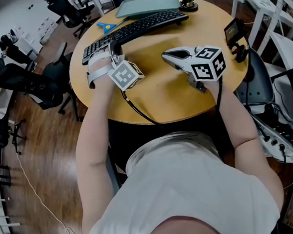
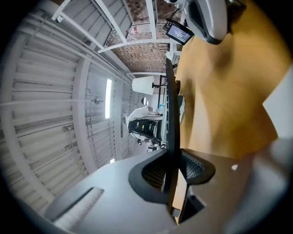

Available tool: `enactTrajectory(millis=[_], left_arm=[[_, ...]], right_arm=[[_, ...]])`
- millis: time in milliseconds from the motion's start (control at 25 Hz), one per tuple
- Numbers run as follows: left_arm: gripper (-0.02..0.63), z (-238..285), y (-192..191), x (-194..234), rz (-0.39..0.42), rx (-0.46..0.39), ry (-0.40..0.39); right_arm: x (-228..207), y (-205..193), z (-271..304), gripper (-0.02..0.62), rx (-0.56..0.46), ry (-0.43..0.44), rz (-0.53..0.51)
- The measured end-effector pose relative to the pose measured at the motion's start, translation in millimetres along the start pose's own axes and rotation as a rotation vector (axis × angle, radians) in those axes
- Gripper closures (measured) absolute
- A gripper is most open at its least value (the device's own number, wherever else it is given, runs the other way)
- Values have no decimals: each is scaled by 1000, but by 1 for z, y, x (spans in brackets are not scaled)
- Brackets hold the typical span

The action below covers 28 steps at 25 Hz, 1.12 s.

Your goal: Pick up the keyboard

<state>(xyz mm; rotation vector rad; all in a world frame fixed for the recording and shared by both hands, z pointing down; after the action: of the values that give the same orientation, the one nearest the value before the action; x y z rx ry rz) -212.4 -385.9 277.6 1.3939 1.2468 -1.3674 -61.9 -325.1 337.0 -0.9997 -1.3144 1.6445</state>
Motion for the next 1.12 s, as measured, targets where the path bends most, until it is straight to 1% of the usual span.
enactTrajectory(millis=[400,600,1120], left_arm=[[522,-7,6,36,14,-25,66],[522,-10,9,45,11,-37,77],[521,-14,8,51,0,-26,89]], right_arm=[[0,1,0,594,0,0,1],[1,2,0,594,1,0,3],[0,1,0,594,2,-1,3]])
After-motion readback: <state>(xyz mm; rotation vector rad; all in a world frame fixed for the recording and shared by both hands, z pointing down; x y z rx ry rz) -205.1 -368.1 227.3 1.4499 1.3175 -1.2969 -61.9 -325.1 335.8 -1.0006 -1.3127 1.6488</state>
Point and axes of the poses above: the fingertips, and each gripper's own axes: z forward along the fingers, x to its left, y out of its top, the point moved 1 cm from there along -z, backward along the fingers, and after that the axes turned 1 degree about z, right-handed, at the moved point
